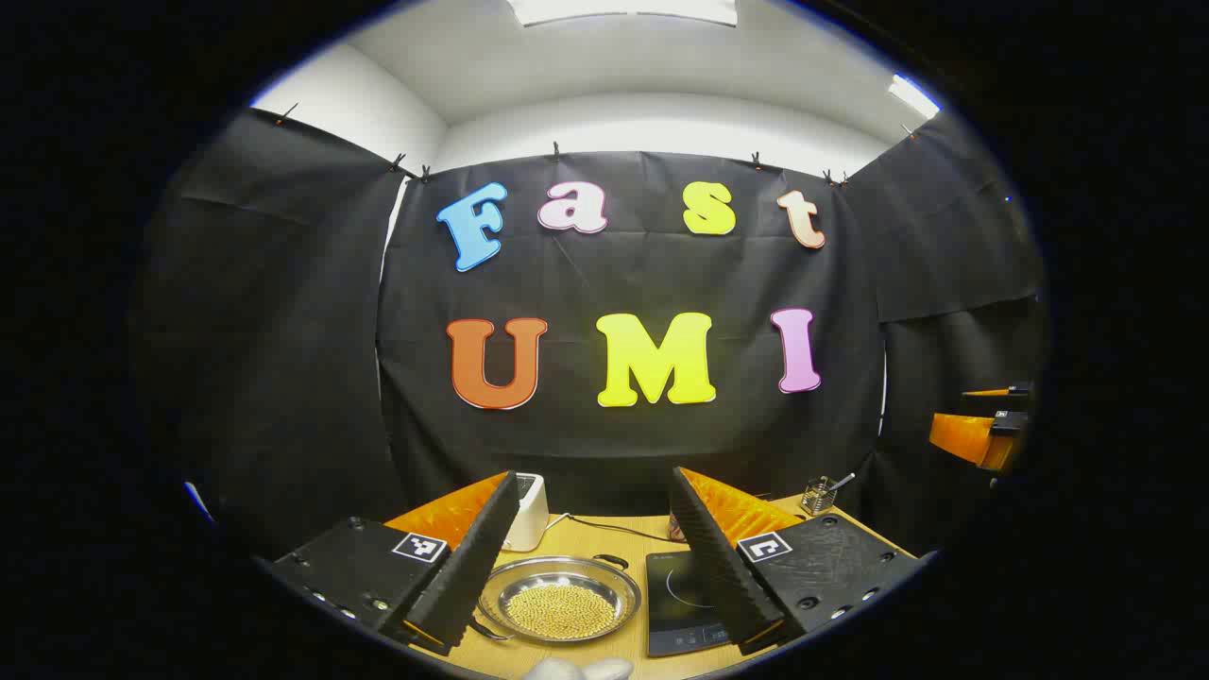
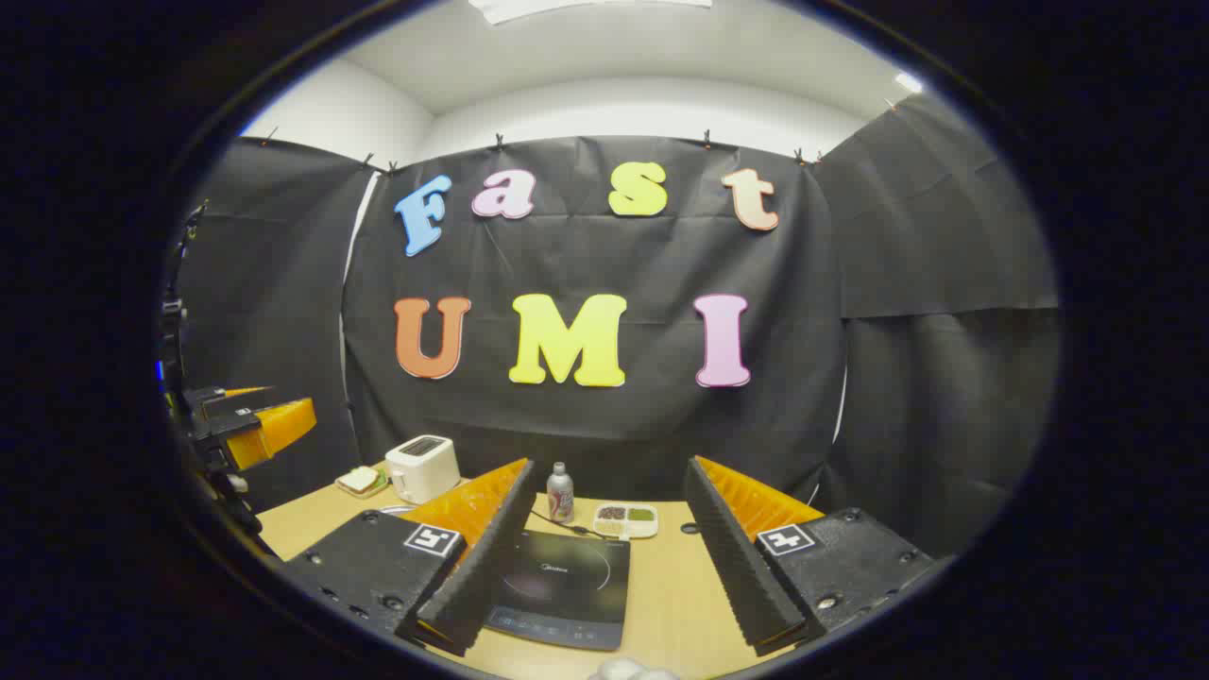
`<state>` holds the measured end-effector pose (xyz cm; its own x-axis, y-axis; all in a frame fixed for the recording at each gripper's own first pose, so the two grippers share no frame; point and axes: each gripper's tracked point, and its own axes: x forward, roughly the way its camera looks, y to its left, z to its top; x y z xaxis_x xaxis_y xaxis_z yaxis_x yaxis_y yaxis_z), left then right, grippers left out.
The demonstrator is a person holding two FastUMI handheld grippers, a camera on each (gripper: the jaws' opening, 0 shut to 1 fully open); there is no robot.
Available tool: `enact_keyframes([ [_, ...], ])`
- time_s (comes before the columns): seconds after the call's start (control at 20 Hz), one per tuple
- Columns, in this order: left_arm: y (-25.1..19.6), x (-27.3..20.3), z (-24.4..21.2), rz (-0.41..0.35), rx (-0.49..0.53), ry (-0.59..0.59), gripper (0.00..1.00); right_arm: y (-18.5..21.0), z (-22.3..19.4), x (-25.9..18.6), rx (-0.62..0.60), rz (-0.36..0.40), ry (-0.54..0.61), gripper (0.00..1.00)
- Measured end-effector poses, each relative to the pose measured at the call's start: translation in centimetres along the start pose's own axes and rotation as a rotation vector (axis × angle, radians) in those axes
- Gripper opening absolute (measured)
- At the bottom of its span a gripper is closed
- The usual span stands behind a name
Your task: First push the handle of the pot to place it horizontally, then grasp the pot with both hands and set it on the induction cooktop.
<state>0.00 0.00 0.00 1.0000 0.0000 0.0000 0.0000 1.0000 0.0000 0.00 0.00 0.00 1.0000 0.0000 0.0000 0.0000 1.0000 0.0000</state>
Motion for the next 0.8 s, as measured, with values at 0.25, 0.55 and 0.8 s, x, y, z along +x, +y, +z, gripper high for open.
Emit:
enact_keyframes([
  [0.25, 0.0, 0.3, -0.2, -0.003, 0.004, 0.004, 0.96, -0.2, 0.0, 0.0, 0.013, -0.005, 0.002, 0.99],
  [0.55, -0.1, 0.7, -0.9, -0.008, 0.015, 0.021, 0.96, -0.3, -0.6, 0.1, 0.008, -0.007, 0.018, 0.96],
  [0.8, -0.2, 1.2, -2.3, -0.019, 0.001, 0.065, 0.96, -0.8, -0.7, 0.3, 0.014, -0.013, 0.019, 0.96],
])
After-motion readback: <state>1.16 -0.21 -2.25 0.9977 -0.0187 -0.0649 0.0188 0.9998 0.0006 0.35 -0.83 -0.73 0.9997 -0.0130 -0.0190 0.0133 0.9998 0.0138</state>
